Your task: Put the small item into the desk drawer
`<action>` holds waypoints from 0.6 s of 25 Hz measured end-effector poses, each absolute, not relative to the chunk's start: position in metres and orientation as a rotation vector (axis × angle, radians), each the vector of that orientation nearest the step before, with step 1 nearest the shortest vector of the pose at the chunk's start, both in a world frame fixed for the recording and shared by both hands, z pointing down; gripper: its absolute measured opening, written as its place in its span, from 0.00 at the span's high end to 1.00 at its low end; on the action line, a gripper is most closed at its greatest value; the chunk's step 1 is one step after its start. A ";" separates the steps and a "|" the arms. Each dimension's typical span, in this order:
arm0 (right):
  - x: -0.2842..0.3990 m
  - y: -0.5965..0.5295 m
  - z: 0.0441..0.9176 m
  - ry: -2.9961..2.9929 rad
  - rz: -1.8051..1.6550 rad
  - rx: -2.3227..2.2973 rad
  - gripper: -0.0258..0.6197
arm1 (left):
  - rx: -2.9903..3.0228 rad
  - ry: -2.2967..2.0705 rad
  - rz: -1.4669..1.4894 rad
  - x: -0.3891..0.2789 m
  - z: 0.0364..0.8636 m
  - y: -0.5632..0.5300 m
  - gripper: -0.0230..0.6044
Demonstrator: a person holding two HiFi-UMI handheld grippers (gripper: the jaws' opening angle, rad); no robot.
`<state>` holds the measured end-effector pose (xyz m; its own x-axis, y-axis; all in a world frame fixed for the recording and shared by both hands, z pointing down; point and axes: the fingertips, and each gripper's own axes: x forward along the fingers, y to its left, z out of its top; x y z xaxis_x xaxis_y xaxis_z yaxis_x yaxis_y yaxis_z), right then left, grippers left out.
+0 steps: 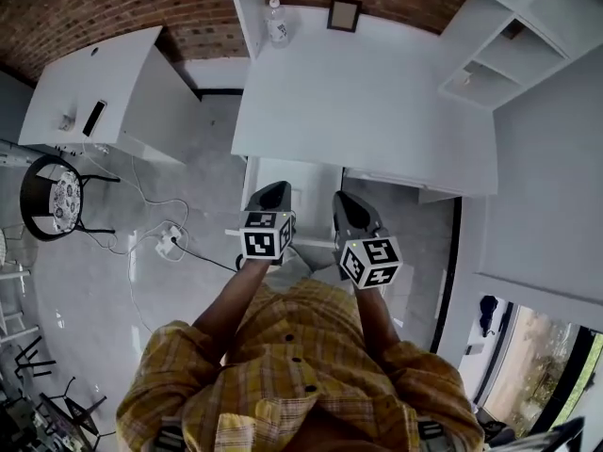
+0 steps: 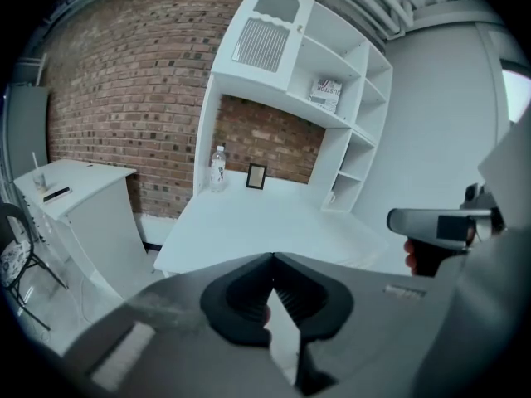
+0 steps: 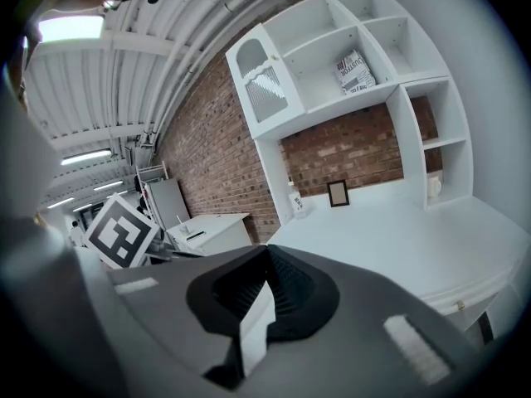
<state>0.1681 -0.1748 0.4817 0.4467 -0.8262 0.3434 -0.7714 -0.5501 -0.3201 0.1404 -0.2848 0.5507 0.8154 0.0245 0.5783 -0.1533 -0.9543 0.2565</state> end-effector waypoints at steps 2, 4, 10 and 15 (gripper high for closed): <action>0.168 -0.174 0.474 1.430 -0.695 -2.573 0.96 | 2.729 -0.090 0.831 0.139 0.534 -0.283 0.96; 0.167 -0.175 0.465 1.438 -0.670 -2.577 0.96 | 2.759 -0.083 0.788 0.137 0.517 -0.281 0.96; 0.166 -0.176 0.433 1.461 -0.559 -2.601 0.96 | 2.855 -0.057 0.657 0.132 0.472 -0.273 0.96; 0.163 -0.174 0.415 1.466 -0.499 -2.624 0.96 | 2.896 -0.049 0.584 0.126 0.450 -0.266 0.96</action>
